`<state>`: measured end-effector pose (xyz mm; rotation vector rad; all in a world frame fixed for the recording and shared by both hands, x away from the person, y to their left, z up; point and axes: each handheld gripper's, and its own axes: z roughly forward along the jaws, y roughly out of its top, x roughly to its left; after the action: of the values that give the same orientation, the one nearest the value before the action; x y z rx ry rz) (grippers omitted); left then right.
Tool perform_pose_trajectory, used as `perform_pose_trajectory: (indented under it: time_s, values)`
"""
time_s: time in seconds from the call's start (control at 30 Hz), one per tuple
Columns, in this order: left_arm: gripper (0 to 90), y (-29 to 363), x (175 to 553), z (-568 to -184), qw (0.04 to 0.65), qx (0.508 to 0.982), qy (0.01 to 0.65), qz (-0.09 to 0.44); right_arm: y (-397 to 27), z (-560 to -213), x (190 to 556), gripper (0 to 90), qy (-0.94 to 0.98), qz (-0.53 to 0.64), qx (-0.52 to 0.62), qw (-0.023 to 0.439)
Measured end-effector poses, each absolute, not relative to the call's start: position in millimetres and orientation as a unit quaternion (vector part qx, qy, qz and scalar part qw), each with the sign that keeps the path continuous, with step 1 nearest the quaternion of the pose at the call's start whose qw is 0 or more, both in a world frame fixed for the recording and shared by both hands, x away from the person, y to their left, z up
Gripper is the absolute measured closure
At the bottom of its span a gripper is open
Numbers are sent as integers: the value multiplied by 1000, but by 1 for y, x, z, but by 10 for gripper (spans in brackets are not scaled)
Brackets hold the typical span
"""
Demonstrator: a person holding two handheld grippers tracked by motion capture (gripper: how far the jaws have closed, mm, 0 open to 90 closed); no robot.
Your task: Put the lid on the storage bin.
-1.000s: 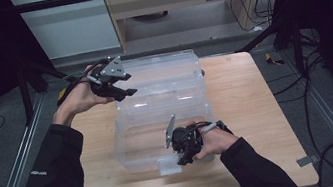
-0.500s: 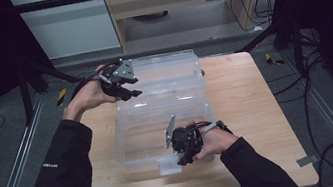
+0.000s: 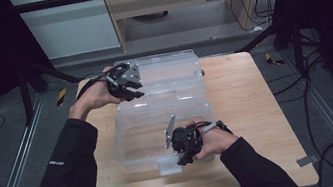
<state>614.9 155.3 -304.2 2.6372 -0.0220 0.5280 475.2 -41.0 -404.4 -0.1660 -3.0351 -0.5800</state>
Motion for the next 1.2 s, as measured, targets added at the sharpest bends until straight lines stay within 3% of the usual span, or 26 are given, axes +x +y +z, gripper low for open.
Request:
perform_pose_trajectory:
  time_s: [0.6,1.2]
  values:
    - [835,142,612,-303,196,965,-20,175,-41,-404,476,667,-981,-185,-58,25]
    - [863,133,603,-296,162,970,-32,176,-40,-405,475,670,-980,-186,-60,21]
